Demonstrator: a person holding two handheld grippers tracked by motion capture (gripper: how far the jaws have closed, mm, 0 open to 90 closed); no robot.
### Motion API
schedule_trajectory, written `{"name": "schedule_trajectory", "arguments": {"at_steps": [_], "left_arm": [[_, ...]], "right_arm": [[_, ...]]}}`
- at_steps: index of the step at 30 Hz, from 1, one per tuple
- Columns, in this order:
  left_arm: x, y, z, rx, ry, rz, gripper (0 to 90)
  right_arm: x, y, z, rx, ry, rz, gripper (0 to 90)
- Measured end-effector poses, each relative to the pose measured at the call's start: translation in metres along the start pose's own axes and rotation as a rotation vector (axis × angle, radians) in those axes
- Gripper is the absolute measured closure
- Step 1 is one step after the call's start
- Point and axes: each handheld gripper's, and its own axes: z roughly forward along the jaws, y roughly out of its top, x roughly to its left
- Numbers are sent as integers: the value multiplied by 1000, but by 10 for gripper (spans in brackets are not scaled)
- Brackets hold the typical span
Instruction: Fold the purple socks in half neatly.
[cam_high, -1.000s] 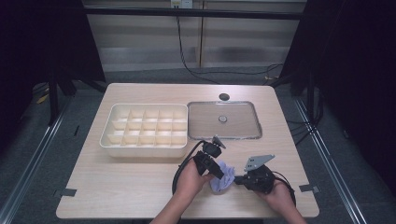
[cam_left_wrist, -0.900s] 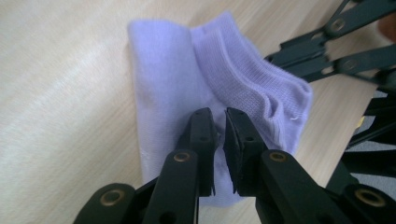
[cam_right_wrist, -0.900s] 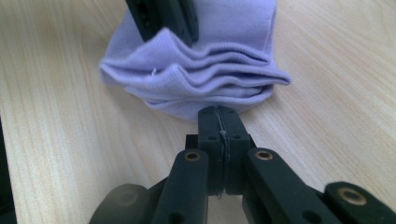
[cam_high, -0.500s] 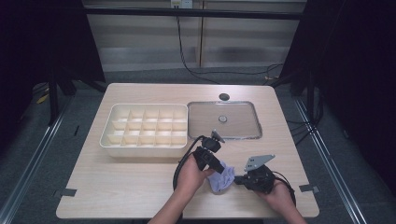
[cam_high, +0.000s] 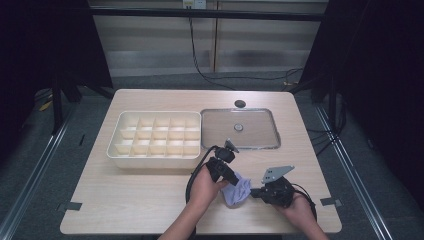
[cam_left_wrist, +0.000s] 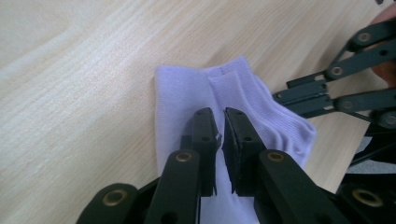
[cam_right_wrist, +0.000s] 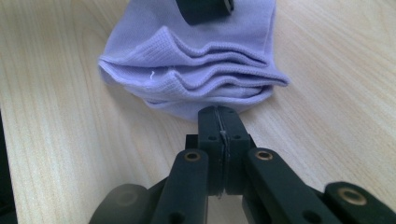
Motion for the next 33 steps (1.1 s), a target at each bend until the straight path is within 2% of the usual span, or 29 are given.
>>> {"name": "schedule_trajectory", "arguments": {"at_steps": [5, 11, 16, 21, 27, 33], "left_arm": [[2, -4, 3, 7, 37, -12, 836], [5, -7, 11, 30, 19, -19, 824], [2, -7, 3, 8, 13, -13, 778], [1, -8, -10, -10, 42, -12, 707], [8, -12, -19, -17, 55, -25, 653], [18, -17, -20, -11, 39, -53, 647]], "right_arm": [[0, 0, 0, 2, 0, 2, 889], [0, 0, 0, -2, 1, 0, 890], [0, 0, 0, -2, 1, -1, 890], [0, 0, 0, -1, 1, 0, 890], [0, 0, 0, -2, 0, 0, 890], [0, 0, 0, -4, 3, 6, 890]]}}
